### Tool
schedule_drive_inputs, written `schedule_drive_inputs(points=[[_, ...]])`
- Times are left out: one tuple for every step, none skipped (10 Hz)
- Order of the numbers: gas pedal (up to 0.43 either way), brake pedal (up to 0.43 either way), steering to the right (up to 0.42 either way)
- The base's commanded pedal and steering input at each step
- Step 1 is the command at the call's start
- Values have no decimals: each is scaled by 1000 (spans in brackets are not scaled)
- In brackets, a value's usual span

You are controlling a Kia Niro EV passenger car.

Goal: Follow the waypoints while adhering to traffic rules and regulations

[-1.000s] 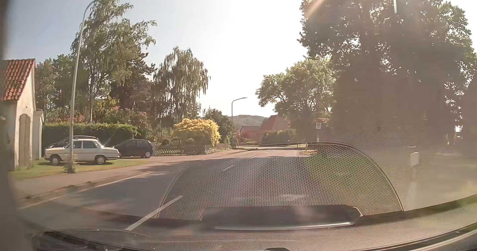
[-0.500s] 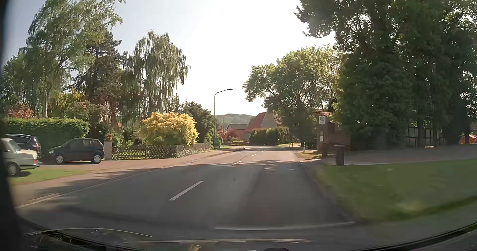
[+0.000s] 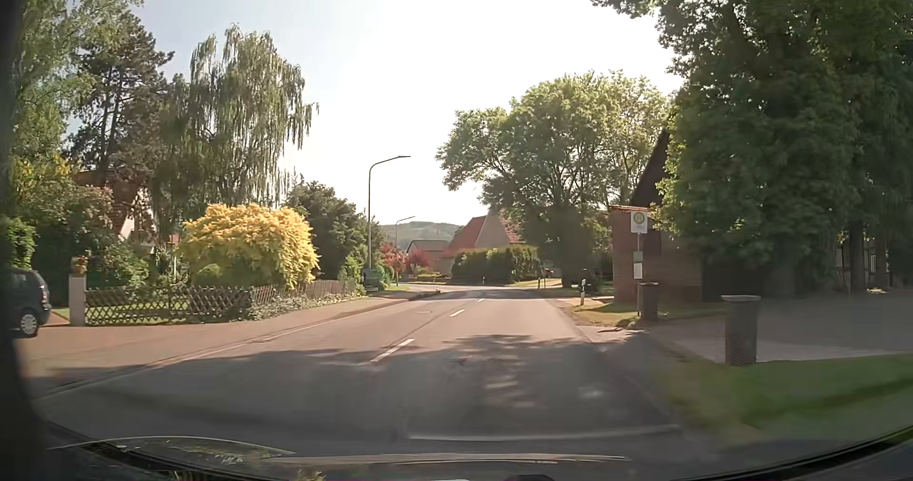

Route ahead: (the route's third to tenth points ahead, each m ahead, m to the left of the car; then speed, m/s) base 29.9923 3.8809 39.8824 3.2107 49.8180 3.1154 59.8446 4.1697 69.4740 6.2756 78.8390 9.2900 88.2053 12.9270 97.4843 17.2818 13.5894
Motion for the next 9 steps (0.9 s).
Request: schedule_drive_inputs(points=[[150,0,29],[150,0,29],[150,0,26],[150,0,24],[150,0,21],[150,0,18],[150,0,12],[150,0,8],[150,0,5]])
